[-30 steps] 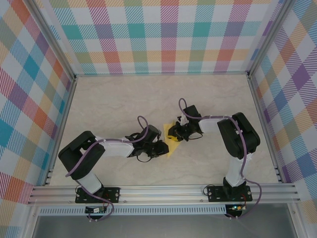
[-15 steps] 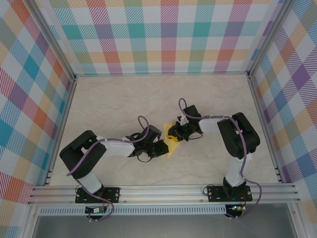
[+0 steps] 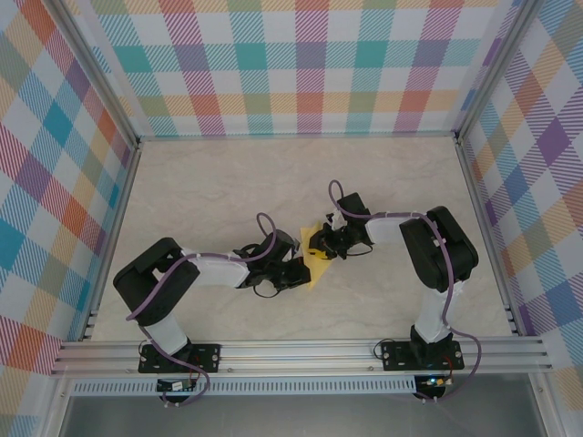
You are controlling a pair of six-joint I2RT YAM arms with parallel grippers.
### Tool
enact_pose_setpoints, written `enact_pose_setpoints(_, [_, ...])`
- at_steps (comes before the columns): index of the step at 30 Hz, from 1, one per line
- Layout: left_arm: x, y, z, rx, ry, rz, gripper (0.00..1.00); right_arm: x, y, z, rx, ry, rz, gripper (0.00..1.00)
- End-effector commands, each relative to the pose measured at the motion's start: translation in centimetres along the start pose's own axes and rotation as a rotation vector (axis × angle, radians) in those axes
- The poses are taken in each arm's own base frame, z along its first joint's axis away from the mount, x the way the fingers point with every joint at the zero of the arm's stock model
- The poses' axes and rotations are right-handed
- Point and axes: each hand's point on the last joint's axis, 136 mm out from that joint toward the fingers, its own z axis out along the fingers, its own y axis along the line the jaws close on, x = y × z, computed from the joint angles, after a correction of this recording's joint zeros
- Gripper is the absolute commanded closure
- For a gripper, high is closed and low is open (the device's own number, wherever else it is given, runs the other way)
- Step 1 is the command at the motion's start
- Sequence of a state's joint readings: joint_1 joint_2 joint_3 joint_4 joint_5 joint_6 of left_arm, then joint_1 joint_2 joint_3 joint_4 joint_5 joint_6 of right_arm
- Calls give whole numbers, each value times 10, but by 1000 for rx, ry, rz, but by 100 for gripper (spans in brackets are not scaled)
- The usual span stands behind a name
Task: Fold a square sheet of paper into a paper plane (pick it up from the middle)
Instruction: Fourth fold the wing at the center of the table.
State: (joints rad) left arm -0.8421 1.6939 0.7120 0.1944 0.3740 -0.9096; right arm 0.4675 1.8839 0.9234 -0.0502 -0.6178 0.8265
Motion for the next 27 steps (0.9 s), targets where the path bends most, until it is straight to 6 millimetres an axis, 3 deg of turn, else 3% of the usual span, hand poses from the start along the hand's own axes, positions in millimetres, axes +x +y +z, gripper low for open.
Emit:
enact_pose_setpoints(1, [18,7,5,-8,78,18,96,19,-93,15,289,22,157,79])
enact_pose_setpoints(12, [24,26,6,-77,93,1,97,19,-93,15,291,22,158,79])
enact_pose_setpoints(18, [16,18,1,-71,56,16,87,19,-92,15,291,22,159,79])
enact_pose_setpoints(27, [13,14,2,-79,58,34,84,20,-93,15,293,24,160,79])
